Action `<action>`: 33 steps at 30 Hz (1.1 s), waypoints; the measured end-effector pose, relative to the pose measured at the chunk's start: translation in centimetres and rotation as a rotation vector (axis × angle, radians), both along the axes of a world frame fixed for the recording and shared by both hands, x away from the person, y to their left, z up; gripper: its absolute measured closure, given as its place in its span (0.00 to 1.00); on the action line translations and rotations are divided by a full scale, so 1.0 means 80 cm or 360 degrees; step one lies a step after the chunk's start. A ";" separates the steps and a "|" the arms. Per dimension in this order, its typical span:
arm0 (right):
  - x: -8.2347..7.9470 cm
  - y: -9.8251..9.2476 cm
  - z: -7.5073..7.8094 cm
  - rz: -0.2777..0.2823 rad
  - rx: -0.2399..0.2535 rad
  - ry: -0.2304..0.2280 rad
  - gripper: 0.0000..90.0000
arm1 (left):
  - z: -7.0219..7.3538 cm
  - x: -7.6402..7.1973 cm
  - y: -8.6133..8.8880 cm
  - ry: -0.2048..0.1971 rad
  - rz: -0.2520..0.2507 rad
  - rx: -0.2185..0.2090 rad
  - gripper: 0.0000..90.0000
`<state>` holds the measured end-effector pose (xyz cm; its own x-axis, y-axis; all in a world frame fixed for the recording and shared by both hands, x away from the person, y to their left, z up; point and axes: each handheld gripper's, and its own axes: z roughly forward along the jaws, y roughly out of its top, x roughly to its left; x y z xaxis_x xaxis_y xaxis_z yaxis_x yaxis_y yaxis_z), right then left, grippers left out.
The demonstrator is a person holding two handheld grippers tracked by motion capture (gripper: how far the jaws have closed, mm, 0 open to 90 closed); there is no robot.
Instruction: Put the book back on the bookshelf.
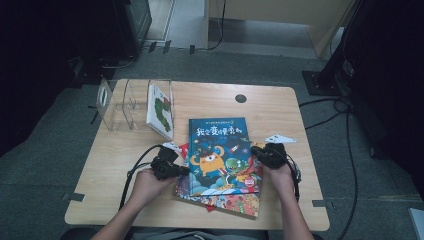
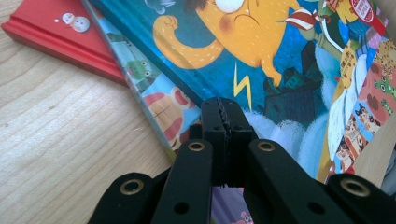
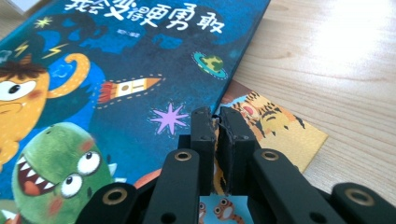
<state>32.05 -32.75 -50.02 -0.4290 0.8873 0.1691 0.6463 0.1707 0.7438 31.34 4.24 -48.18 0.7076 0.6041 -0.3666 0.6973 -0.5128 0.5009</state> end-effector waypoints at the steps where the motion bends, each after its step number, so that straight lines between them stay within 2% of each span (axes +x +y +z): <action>1: 0.002 0.000 -0.001 0.0002 0.0005 0.0002 0.96 | -0.001 -0.001 0.000 0.0000 0.0004 -0.0005 1.00; 3: 0.004 0.000 -0.002 0.0003 0.0015 0.0009 1.00 | -0.002 -0.003 0.000 0.0010 0.0012 -0.0015 1.00; 9: 0.012 0.006 -0.002 -0.0023 0.0020 0.0017 1.00 | -0.003 -0.011 0.000 0.0015 0.0007 -0.0031 1.00; 12: 0.017 0.009 -0.002 -0.0024 0.0028 0.0022 1.00 | -0.003 -0.018 -0.001 0.0006 0.0012 -0.0030 1.00; 15: 0.023 0.011 -0.004 -0.0007 0.0043 -0.0006 1.00 | -0.004 -0.027 -0.004 -0.0017 0.0023 -0.0032 1.00; 18: 0.028 0.012 0.003 -0.0017 0.0030 -0.0007 1.00 | -0.004 -0.030 -0.007 -0.0028 0.0047 -0.0033 1.00; 21: 0.025 0.010 0.009 -0.0032 0.0039 -0.0068 1.00 | -0.005 -0.032 -0.011 -0.0025 0.0044 -0.0040 1.00; 23: 0.022 0.005 0.012 -0.0036 0.0057 -0.0081 1.00 | -0.005 -0.032 -0.014 -0.0015 0.0031 -0.0047 1.00; 31: 0.010 -0.003 0.012 -0.0055 0.0066 -0.0083 1.00 | -0.006 -0.031 -0.034 -0.0025 -0.0031 -0.0056 1.00; 33: 0.003 -0.006 0.012 -0.0058 0.0060 -0.0087 1.00 | -0.006 -0.030 -0.046 -0.0035 -0.0073 -0.0057 1.00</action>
<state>32.28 -33.25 -49.08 -0.4060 0.8960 0.1798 0.6099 0.1191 0.7835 28.97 0.60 -48.68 0.7425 0.5574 -0.3714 0.6619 -0.5256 0.5345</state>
